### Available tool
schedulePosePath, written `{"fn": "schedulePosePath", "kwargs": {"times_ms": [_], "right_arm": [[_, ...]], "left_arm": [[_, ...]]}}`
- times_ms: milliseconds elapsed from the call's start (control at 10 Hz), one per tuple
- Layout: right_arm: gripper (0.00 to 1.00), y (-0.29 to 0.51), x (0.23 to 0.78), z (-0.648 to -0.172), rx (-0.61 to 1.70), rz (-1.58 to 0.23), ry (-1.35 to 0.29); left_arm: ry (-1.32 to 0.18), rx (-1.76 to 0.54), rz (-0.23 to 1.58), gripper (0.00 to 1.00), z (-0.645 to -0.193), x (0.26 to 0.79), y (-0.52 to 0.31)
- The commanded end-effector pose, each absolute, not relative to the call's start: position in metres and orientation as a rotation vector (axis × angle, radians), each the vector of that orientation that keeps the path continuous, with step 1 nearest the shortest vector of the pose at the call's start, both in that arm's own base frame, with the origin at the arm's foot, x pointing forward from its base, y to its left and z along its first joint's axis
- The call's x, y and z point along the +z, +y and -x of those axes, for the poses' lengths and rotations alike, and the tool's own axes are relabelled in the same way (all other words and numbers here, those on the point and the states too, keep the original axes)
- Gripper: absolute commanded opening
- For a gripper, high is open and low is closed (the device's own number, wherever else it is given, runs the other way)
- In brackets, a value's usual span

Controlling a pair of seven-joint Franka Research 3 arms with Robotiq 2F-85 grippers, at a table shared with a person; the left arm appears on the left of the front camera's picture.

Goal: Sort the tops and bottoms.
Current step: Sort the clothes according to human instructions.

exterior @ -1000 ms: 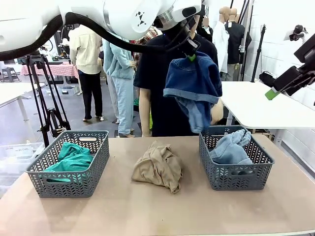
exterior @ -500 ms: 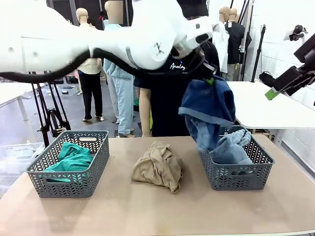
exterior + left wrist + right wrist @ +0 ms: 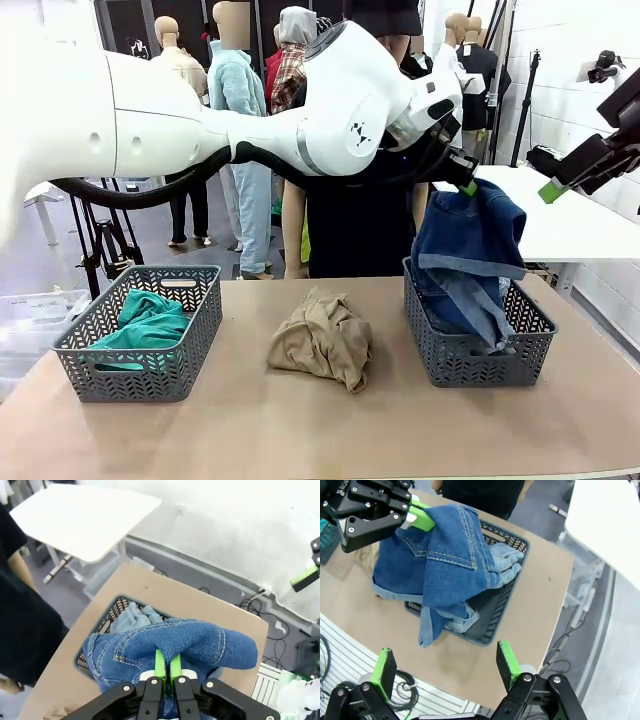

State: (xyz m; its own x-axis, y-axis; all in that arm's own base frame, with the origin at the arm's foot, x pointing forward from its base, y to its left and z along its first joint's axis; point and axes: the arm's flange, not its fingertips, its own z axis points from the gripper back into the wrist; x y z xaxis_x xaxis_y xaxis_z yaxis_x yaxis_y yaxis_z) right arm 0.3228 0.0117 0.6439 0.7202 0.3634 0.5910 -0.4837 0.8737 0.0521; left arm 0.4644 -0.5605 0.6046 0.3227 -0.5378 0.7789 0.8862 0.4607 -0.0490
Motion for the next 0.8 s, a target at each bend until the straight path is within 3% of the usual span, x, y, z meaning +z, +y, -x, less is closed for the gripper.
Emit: {"fn": "schedulePosePath", "kwargs": {"times_ms": [0, 400, 700], "right_arm": [[1.00, 0.012, 0.645, -0.322, 0.473, -0.201, -0.594], [1.00, 0.012, 0.645, -0.322, 0.473, -0.201, -0.594], [1.00, 0.012, 0.645, -0.322, 0.473, -0.201, -0.594]], "left_arm": [[-0.843, -1.028, 0.591, 0.00, -0.468, 0.628, -0.569], [-0.868, -1.002, 0.561, 0.00, -0.489, 0.581, -0.572], [-0.782, -0.985, 0.529, 0.00, -0.506, 0.532, -0.573]]}}
